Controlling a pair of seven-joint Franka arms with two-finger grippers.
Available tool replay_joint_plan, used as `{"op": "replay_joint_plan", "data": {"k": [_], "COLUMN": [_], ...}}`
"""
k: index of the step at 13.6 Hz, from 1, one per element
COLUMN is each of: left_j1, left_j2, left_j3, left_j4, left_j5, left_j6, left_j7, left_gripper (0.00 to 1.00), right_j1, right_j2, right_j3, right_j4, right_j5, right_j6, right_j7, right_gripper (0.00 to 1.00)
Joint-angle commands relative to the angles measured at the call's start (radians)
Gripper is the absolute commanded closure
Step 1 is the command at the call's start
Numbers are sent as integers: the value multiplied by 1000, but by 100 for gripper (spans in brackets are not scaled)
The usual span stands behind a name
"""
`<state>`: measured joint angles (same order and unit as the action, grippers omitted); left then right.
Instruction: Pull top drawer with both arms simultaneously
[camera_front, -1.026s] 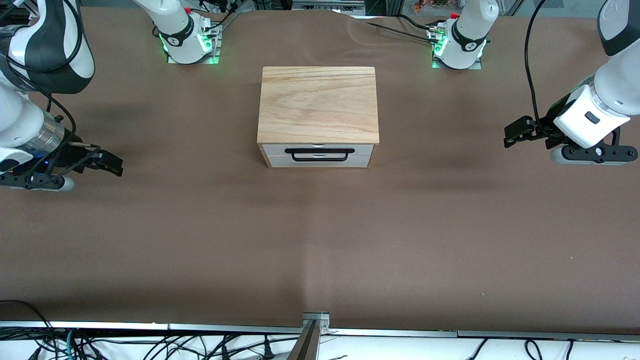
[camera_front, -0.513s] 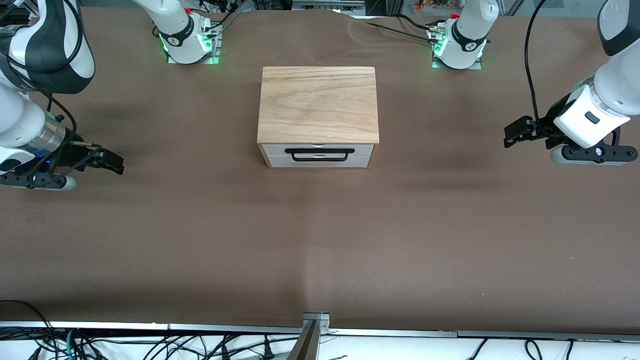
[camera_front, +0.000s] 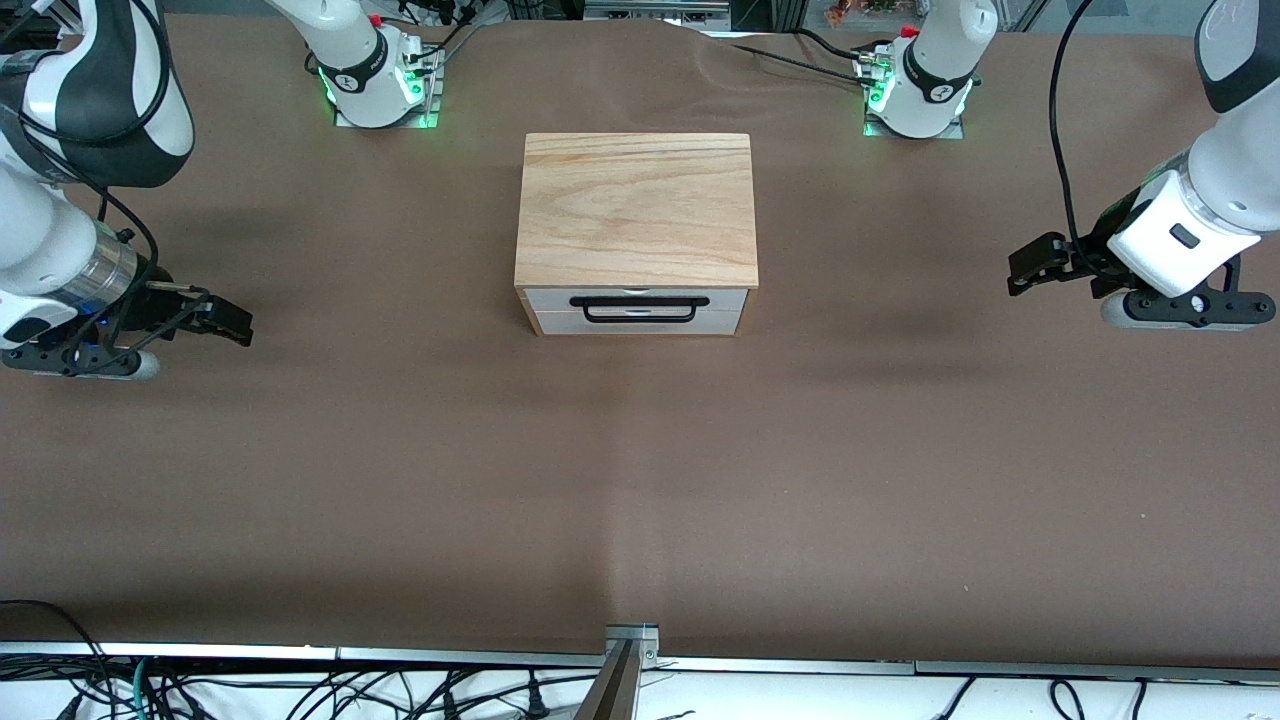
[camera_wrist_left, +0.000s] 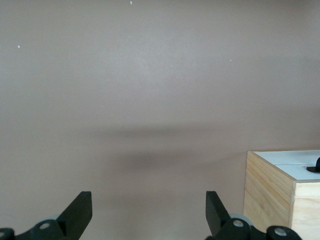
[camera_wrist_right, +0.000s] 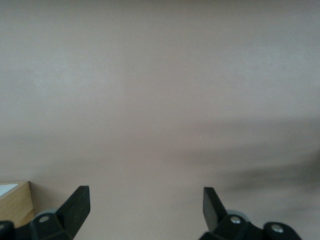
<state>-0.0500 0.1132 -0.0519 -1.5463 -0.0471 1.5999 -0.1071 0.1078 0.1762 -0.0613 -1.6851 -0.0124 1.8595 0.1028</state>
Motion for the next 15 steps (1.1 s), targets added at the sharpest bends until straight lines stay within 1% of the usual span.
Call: {"op": "replay_joint_plan", "data": {"k": [1,2,3,5,6,8,9,11,12,13,15], "left_j1": [15,13,9,-5,-8,-16,-16,-14,-16,-24,-51], "left_j2": [28,37,49,68,84,144,173,235,252,264,295], "left_j3": [-3,-3,-5,-9,-13,-29,-42,-43,-43,-46,-49], "left_j4": [15,15,15,15,15,25,26,25,25,25,23], "left_j5": [-42,-54,-62,-62,-63,-97,-149,-323,-385,-419,-499], "left_j6": [-5,-3,-5,-5,0,0,2,5,14,27,72], "left_j7": [26,27,27,33,50,140,155,158,158,161,194], "left_gripper": [0,0,0,0,0,0,0,0,0,0,0], "right_j1": [1,10,35,114,151,196,216,239,251,277,305], "right_j2": [22,32,57,101,120,152,167,186,192,209,242], "right_j3": [34,50,58,58,60,58,60,60,64,67,70], "right_j4": [2,2,2,2,2,2,2,2,2,2,-1], "right_j5": [53,104,130,158,176,250,293,373,414,429,431], "right_j6": [23,45,76,127,165,210,234,268,268,279,352], "right_j7": [18,23,47,116,150,216,216,218,216,212,190], "right_gripper": [0,0,0,0,0,0,0,0,0,0,0]}}
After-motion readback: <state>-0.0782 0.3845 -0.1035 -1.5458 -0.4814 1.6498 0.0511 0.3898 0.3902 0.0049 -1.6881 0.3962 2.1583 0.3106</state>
